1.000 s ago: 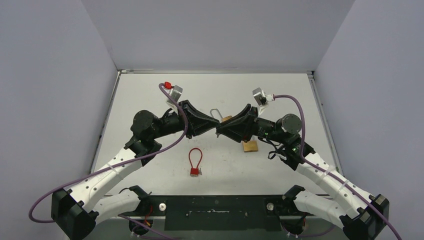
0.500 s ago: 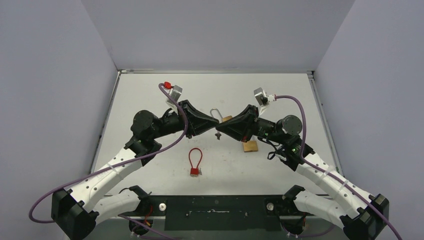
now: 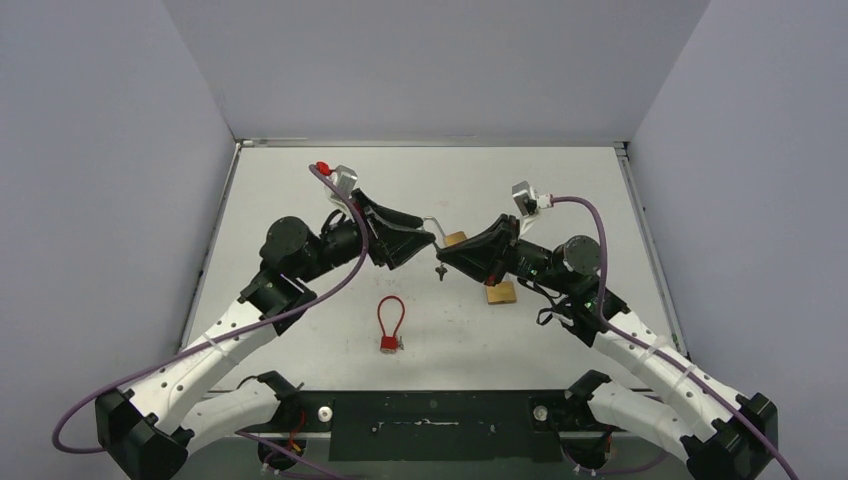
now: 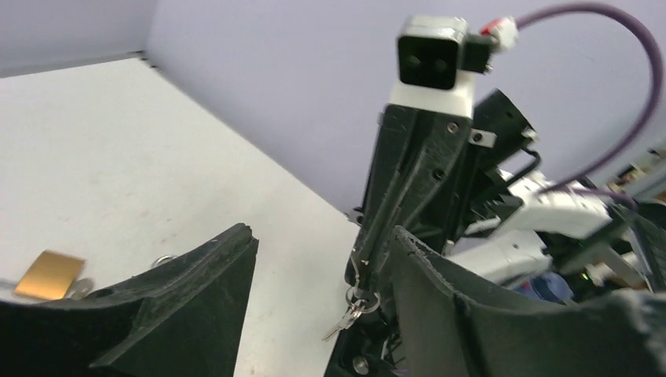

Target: Unlock with the key

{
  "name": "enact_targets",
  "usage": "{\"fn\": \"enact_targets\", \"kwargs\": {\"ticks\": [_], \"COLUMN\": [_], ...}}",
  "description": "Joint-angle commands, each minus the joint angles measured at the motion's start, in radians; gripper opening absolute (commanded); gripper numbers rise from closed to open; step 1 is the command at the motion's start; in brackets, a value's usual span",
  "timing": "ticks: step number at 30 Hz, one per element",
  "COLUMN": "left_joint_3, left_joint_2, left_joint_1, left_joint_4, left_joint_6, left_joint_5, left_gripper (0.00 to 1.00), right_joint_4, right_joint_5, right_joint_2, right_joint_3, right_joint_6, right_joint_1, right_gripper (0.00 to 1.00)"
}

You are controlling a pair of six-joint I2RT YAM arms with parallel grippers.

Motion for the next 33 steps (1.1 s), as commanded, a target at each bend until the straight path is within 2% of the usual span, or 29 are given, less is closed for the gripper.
{"fn": "enact_targets", "kwargs": {"ticks": [1,5,9,12,18,23,27,33], "left_joint_3": [0.094,0.124,0.151,0.157,0.182,0.326,0.453,0.627], "left_joint_2": [-0.011,0.013,0.069,0.134,0.358,0.597,0.778,1.012], "left_joint_1": [0.0,-0.012,-0.048,-0.094,-0.226,-0.309,-0.363,-0.369], "left_joint_4": [-0.222,-0.337,-0.449,-0.483,-0.421,-0.409,-0.439,-0.436], "left_joint_6": [0.098,0.109,0.106,0.083,0.018,-0.017,-0.039,-0.082], "left_joint_5": [-0.227,-0.367,-0.484,-0.556,-0.671,-0.714,-0.794,-0.78], "left_gripper": [0.65,0.68,0.69,0.69,0.66,0.63,0.6,0.49], "right_joint_4": [0.016,-0.007,-0.124,-0.269,-0.642,-0.881,-0.98,-0.995], "right_joint_5": [0.031,0.046,0.156,0.32,0.778,0.994,1.036,0.988], "right_joint_2": [-0.027,-0.045,-0.079,-0.105,-0.112,-0.12,-0.142,-0.196], "right_joint_3": [-0.045,-0.093,-0.122,-0.13,-0.11,-0.105,-0.133,-0.202], "right_joint_6": [-0.011,0.001,-0.015,-0.031,-0.001,0.117,0.192,0.234], "right_joint_1": [-0.039,-0.081,-0.123,-0.146,-0.17,-0.207,-0.258,-0.311], "right_gripper": [0.0,0.0,0.0,0.0,0.0,0.0,0.0,0.0]}}
